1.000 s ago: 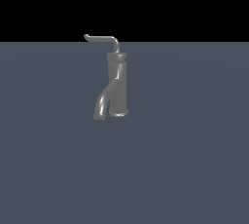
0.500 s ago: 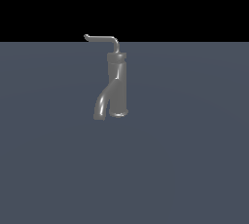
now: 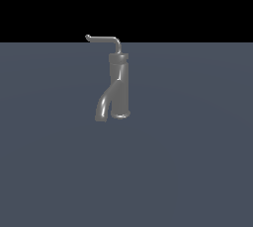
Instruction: Turn on the faucet by rotating a designated handle.
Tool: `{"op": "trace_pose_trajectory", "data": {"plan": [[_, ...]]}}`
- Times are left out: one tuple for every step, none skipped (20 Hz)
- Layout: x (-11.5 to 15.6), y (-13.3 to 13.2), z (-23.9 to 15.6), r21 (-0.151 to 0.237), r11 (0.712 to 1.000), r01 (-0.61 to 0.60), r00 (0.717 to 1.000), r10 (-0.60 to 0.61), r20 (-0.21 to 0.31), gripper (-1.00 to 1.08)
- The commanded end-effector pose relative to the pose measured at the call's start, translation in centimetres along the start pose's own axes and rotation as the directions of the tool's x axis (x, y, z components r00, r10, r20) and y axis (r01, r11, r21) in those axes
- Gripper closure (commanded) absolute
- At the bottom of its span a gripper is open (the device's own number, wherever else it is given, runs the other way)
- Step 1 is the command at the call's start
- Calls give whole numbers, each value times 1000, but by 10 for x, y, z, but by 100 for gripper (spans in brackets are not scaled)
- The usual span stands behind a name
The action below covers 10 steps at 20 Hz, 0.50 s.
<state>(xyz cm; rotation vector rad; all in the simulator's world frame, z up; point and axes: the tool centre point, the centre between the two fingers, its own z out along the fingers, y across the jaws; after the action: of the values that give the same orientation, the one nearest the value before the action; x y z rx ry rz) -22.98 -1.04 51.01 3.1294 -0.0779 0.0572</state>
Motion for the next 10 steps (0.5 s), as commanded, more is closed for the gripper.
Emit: {"op": "trace_pose_trajectory", "data": {"plan": [[7, -1, 1, 10, 1000, -30, 1000, 30, 2, 108], [11, -2, 1, 14, 999, -44, 999, 44, 4, 108], [14, -3, 1, 19, 998, -60, 998, 60, 5, 108], [18, -4, 2, 24, 997, -77, 997, 77, 7, 108], [23, -5, 2, 29, 995, -95, 995, 95, 9, 108], [27, -6, 3, 34, 993, -114, 993, 114, 12, 108], [32, -7, 3, 39, 990, -135, 991, 134, 15, 108], [37, -8, 4, 44, 987, -157, 988, 156, 18, 108], [43, -9, 5, 50, 982, -180, 984, 179, 22, 108], [48, -10, 6, 54, 978, -204, 979, 202, 26, 108]]}}
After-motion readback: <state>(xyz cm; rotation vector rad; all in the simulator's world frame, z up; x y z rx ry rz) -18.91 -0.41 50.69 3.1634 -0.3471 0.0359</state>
